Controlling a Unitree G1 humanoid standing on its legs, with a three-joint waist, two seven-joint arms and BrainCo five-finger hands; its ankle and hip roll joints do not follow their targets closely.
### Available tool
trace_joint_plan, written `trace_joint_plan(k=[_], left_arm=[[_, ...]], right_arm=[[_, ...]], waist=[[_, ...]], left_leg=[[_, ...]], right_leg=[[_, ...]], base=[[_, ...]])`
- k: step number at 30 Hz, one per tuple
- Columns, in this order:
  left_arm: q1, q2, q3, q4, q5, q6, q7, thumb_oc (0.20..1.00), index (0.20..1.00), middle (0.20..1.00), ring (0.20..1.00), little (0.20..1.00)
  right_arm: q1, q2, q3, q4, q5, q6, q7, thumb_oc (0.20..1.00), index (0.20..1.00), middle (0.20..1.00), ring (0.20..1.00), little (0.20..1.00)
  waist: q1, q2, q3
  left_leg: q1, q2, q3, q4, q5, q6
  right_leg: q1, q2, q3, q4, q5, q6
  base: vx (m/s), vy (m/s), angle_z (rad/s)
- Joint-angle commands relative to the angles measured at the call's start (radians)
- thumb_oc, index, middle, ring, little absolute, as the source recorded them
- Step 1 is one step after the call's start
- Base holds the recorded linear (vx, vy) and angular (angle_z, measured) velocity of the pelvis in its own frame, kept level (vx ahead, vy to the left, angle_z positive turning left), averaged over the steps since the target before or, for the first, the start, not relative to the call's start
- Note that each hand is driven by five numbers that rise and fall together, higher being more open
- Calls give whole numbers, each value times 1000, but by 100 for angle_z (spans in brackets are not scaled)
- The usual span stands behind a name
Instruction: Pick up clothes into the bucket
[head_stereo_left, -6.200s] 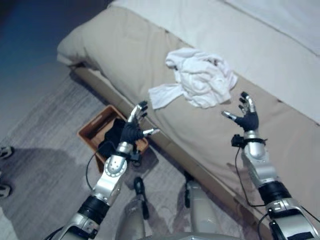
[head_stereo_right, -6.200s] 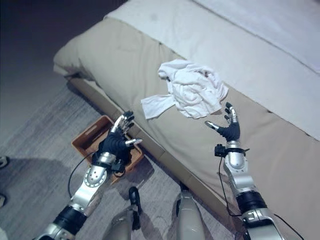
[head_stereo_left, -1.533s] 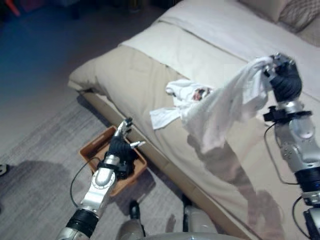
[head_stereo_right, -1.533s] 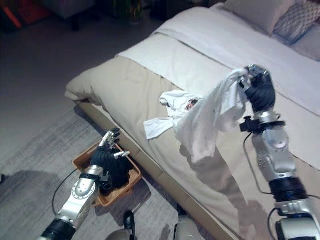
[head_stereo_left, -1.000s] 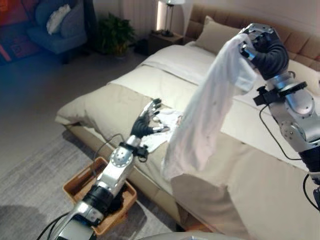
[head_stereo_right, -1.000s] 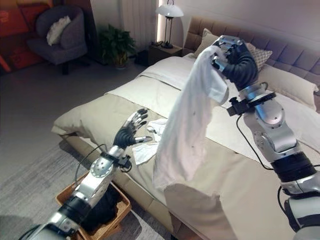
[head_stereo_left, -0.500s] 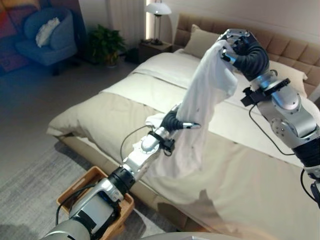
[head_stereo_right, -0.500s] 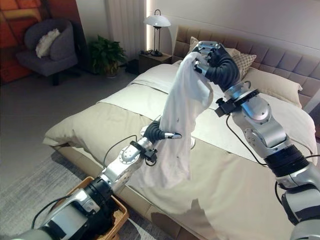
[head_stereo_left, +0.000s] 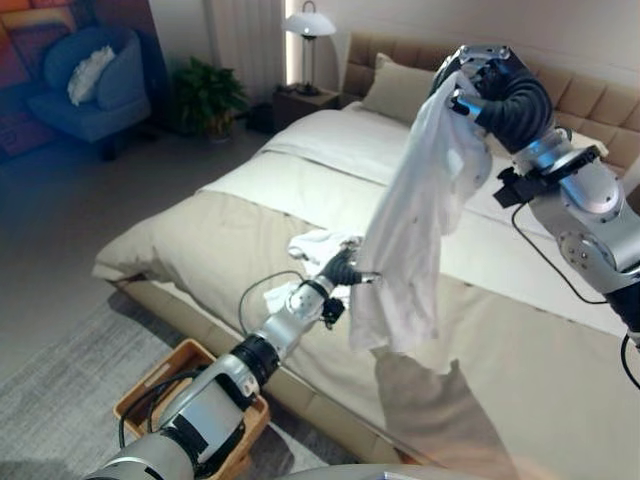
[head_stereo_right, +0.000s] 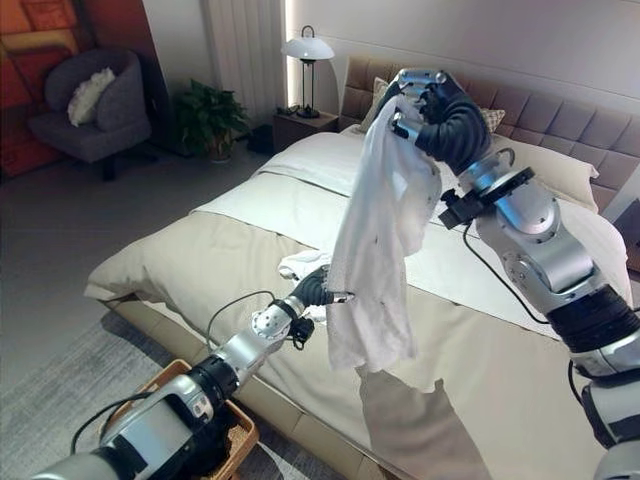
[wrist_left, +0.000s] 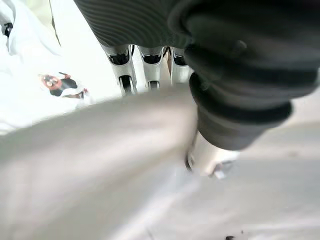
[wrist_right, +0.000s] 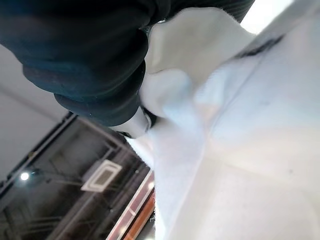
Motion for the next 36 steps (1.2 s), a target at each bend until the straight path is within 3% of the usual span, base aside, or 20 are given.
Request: trace_joint_plan(k=[1,7,14,21,23,25,26,27,33,36], left_arm=[[-8,10,51,-27,-13,-64,9,200,200,200,200,200],[82,101,151,-226,-135,-110,6,200,200,200,200,200],[142,147,231,-361,-216,-136,1,200,200,200,200,200],[163,198,342,-498,-289,-178,15,200,200,200,200,200],[151,215,369,-523,-309,-190,24,200,200,200,200,200],[124,228,394,-530,-333,-205,28,200,200,200,200,200],[90,239,408,-525,-335,-219,35,200,200,200,200,200],[90,239,408,-525,-335,-219,35,200,200,200,200,200],[40,233,445,-510,-349,-254,58,200,200,200,200,200],[41,239,464,-511,-337,-257,65,200,200,200,200,200]], right_arm=[[-89,-2,-94,28,69,-62,-14,200,200,200,200,200],[23,4,-185,35,69,-67,-14,200,200,200,200,200],[130,41,-252,32,55,-60,-5,200,200,200,200,200],[301,139,-320,30,-17,-40,2,200,200,200,200,200],[354,175,-326,39,-72,-24,0,382,382,382,382,382],[375,196,-311,57,-128,-11,4,489,489,489,489,489],[397,210,-278,70,-166,8,32,925,925,925,925,925],[397,210,-278,70,-166,8,32,1000,1000,1000,1000,1000],[450,309,-200,173,-274,28,62,1000,1000,1000,1000,1000],[465,319,-196,199,-359,29,47,1000,1000,1000,1000,1000]], waist=[[16,-24,-34],[29,-25,-32],[38,-26,-33],[52,-21,-28],[56,-17,-28],[59,-14,-27],[60,-9,-25],[59,-9,-25],[64,-1,-21],[64,1,-20]], left_leg=[[-55,3,-44,65,0,-9],[-55,-1,-49,62,1,-8],[-57,-5,-53,57,3,-7],[-56,-9,-60,58,2,-5],[-54,-10,-63,58,1,-3],[-55,-10,-65,60,0,-3],[-54,-12,-68,60,1,-2],[-54,-12,-69,60,1,-3],[-54,-16,-75,62,-1,0],[-54,-18,-76,62,-2,1]], right_leg=[[-6,-15,-37,71,27,51],[-2,-18,-44,71,26,52],[-1,-22,-48,70,25,52],[6,-26,-56,71,22,54],[9,-27,-60,71,21,53],[9,-29,-59,72,20,54],[11,-31,-62,73,19,53],[11,-31,-62,73,19,53],[14,-34,-67,73,15,54],[14,-35,-68,74,14,54]], base=[[0,0,0],[0,0,0],[2,0,1],[0,0,0],[0,0,0],[0,0,0],[0,0,0],[0,0,0],[0,0,0],[0,2,1]])
